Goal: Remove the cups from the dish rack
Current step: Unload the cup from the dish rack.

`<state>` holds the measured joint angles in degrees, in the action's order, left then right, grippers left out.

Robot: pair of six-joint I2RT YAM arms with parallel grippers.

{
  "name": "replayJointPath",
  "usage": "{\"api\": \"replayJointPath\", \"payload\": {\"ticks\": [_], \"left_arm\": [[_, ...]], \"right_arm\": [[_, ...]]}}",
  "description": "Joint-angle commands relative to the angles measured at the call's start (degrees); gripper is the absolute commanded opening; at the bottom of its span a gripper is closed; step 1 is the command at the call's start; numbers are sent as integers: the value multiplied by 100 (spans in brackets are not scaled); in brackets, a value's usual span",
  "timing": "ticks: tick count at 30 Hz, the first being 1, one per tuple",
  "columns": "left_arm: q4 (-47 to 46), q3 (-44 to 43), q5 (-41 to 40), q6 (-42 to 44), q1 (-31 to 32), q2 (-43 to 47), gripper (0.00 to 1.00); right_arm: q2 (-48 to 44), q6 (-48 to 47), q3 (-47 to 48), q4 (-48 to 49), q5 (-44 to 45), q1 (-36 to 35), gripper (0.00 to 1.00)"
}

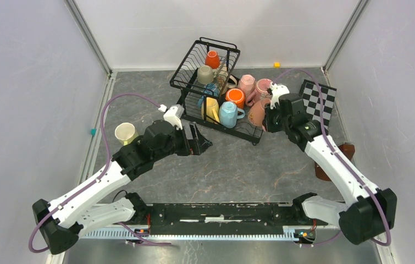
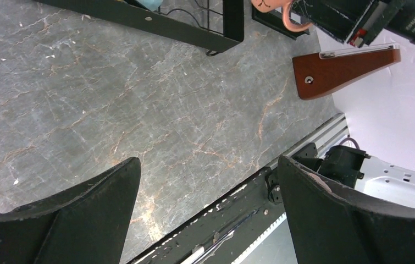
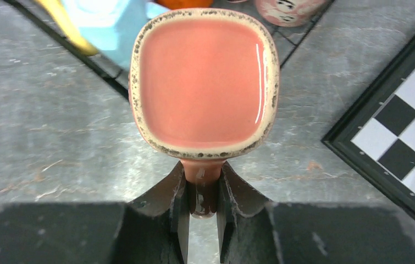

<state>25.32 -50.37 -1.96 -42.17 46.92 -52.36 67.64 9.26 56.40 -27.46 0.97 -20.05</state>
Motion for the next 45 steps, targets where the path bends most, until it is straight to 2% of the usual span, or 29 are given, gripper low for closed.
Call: {"api": "replayJointPath", "payload": {"ticks": [1, 6, 9, 13, 19, 25, 33, 39, 45], "left_arm": [[-513, 18, 169, -133, -65, -68, 100], [-921, 92, 618, -224, -311, -191, 100], [-1332, 173, 1074, -385, -632, -284, 100], [-2080, 370, 1848, -826, -1132, -370, 100], [-2739, 535, 2439, -1344, -1488, -387, 100], [-3173, 719, 2648, -1880, -1585, -286, 100], [-4673, 1054, 2965, -2945, -1589, -247, 100], [-5530, 1121, 3206, -3675, -1588, -292, 99], [-5877, 1061, 3383, -4001, -1563, -395, 91]], "right_arm": [[-518, 380, 11, 309, -351, -450, 0], [-861, 628, -57, 346, -482, -1031, 0], [-1080, 909, -218, 536, -900, -1120, 0], [-1348, 1430, -590, 1263, -1635, -1129, 0], [-1503, 2479, -1145, 2687, -2618, -1140, 0], [-1457, 3394, -1433, 4090, -3221, -1140, 0], [-1334, 4414, -1893, 5588, -3730, -1158, 0], [-1298, 4850, -2150, 6301, -3872, -1184, 0], [-1173, 5058, -2238, 6757, -3912, -1276, 0]]}}
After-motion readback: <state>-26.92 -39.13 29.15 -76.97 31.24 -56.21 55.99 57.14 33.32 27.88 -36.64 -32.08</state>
